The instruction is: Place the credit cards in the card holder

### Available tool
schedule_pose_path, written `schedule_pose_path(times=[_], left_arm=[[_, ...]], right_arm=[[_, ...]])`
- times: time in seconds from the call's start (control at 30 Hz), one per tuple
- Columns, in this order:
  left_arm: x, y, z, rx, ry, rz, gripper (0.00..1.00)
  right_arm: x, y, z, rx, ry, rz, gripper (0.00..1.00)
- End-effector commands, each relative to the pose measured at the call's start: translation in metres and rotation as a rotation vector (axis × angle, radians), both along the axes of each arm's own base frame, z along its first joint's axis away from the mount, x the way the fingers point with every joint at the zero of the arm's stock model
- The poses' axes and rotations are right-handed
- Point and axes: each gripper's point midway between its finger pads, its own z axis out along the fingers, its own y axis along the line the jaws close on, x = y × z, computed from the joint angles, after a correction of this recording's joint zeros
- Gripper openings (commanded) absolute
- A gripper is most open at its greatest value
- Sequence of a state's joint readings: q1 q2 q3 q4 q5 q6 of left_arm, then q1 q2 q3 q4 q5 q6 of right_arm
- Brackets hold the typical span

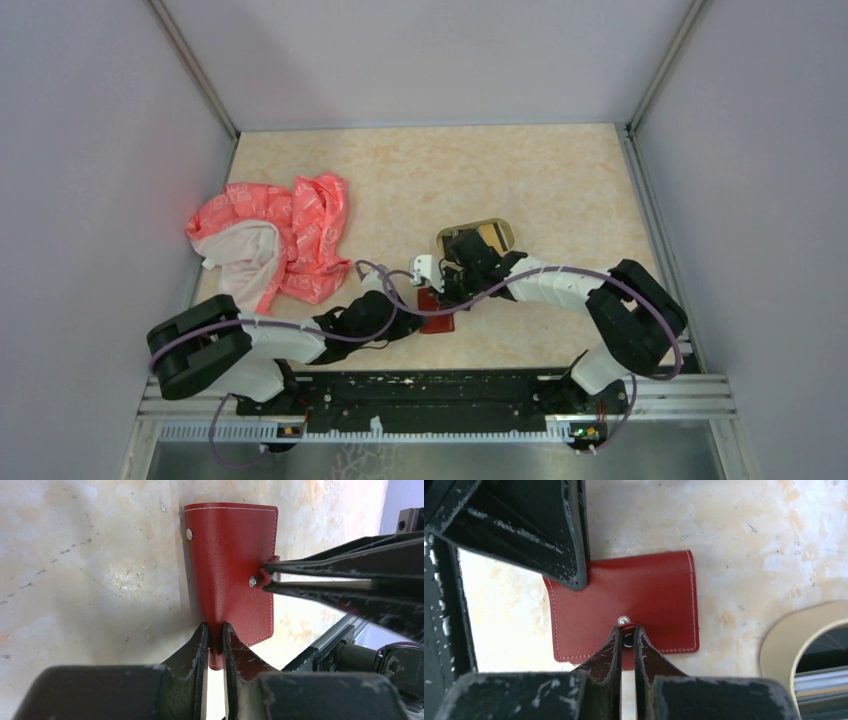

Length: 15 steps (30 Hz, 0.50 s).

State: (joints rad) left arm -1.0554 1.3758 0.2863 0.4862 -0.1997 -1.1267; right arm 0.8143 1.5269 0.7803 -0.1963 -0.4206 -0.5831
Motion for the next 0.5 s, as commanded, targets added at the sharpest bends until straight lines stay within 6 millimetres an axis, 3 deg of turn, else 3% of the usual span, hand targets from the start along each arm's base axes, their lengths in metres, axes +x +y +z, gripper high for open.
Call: schedule_pose_path(times=[0.0, 0.07, 0.1, 0.17, 0.3, 0.4, 0.47], left_arm=[[-0.014, 0.023, -0.029, 0.091, 0.046, 0.006, 0.00], [-0.013, 0.022, -0.026, 0.073, 0.032, 0.004, 0.00], [-0.013, 0.021, -0.024, 0.066, 0.021, -0.003, 0.05], [-0.011, 0.018, -0.019, 0.057, 0.001, -0.016, 0.28], [-0.008, 0.016, -0.006, 0.025, -0.035, -0.030, 0.66], [-0.007, 0.017, 0.006, -0.021, -0.059, -0.028, 0.86], [-0.007, 0.018, 0.015, -0.065, -0.087, -0.032, 0.92]], right_arm=[[0.004, 0.002, 0.044, 0.162, 0.044, 0.014, 0.00], [-0.001, 0.001, 0.062, 0.257, 0.081, 0.041, 0.00], [-0.005, 0.000, 0.070, 0.296, 0.093, 0.054, 0.00], [-0.016, 0.002, 0.083, 0.367, 0.112, 0.103, 0.00], [-0.021, 0.003, 0.091, 0.409, 0.155, 0.122, 0.00], [-0.024, 0.002, 0.101, 0.455, 0.191, 0.146, 0.00], [-0.026, 0.002, 0.104, 0.467, 0.197, 0.149, 0.00]])
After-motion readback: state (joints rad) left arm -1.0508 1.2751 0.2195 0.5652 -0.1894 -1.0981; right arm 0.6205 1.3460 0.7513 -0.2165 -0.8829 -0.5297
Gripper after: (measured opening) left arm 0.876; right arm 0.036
